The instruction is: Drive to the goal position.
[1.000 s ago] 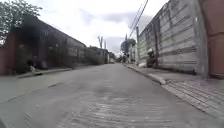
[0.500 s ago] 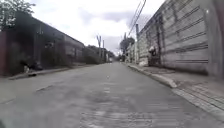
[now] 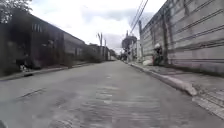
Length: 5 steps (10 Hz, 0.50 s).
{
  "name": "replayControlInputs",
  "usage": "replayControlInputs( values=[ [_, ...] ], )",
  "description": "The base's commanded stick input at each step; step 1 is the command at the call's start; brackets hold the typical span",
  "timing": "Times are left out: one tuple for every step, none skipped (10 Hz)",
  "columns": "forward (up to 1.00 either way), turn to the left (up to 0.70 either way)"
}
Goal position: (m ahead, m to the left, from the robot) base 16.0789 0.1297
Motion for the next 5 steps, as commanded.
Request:
replayControlInputs(
  values=[
    [1.00,-0.34],
    [1.00,0.06],
    [1.00,-0.01],
    [1.00,-0.34],
    [1.00,-0.34]
  ],
)
